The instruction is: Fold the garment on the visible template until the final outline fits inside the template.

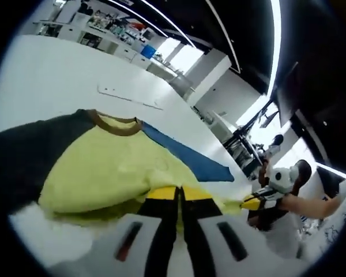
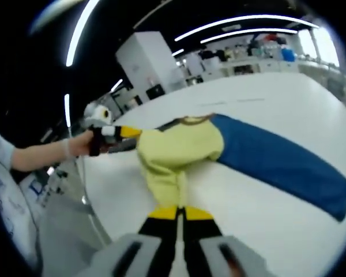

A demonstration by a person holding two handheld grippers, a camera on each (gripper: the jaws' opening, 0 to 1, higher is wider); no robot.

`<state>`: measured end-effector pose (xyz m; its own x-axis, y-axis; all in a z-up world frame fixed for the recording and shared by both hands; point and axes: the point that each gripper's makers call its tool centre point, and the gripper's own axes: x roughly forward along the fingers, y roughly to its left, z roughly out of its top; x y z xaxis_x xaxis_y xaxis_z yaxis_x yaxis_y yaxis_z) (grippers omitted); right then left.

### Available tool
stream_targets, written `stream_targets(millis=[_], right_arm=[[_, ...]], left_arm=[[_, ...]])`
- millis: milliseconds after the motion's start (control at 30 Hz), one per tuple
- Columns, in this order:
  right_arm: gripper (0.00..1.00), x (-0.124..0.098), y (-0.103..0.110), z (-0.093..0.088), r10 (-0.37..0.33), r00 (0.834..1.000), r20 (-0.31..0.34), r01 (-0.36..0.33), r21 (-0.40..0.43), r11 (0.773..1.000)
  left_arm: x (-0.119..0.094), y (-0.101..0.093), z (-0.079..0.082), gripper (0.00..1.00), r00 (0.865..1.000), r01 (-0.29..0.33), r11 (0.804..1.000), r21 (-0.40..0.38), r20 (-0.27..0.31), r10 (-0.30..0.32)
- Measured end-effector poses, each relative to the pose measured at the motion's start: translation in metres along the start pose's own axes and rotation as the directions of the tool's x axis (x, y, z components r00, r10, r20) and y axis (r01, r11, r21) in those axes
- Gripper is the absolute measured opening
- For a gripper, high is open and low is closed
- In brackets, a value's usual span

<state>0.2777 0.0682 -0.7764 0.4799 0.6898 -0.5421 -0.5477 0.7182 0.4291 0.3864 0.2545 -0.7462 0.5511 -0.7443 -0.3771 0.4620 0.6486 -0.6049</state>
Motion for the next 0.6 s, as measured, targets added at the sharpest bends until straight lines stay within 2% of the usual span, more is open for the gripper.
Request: stream_targets(millis=[167, 300, 500, 600], right_arm=[[0.0, 0.0, 0.002, 0.005, -0.003, 1.0, 0.019, 0.003, 0.004, 1.0], [0.0, 0.002, -0.002, 0.011, -0.016, 0.998, 0.057, 0.013, 0.049, 0.999], [0.0, 0.006, -0.008, 0.017, -0.033, 0.994, 0.104, 0.02, 0.123, 0.992], [0.0, 0.009, -0.014, 0.015, -0.043, 0.993, 0.106, 0.028, 0.133, 0.991]], left_arm=[[0.01, 0.015, 0.015, 0.0, 1.0, -0.029, 0.999, 0.028, -0.009, 0.029], [0.02, 0.026, 0.021, 0.0, 0.997, -0.072, 0.997, 0.041, -0.009, 0.072], [0.036, 0.032, 0.019, 0.0, 0.991, -0.129, 0.989, 0.067, -0.01, 0.13], [0.042, 0.034, 0.018, 0.0, 0.989, -0.147, 0.987, 0.064, -0.007, 0.148]])
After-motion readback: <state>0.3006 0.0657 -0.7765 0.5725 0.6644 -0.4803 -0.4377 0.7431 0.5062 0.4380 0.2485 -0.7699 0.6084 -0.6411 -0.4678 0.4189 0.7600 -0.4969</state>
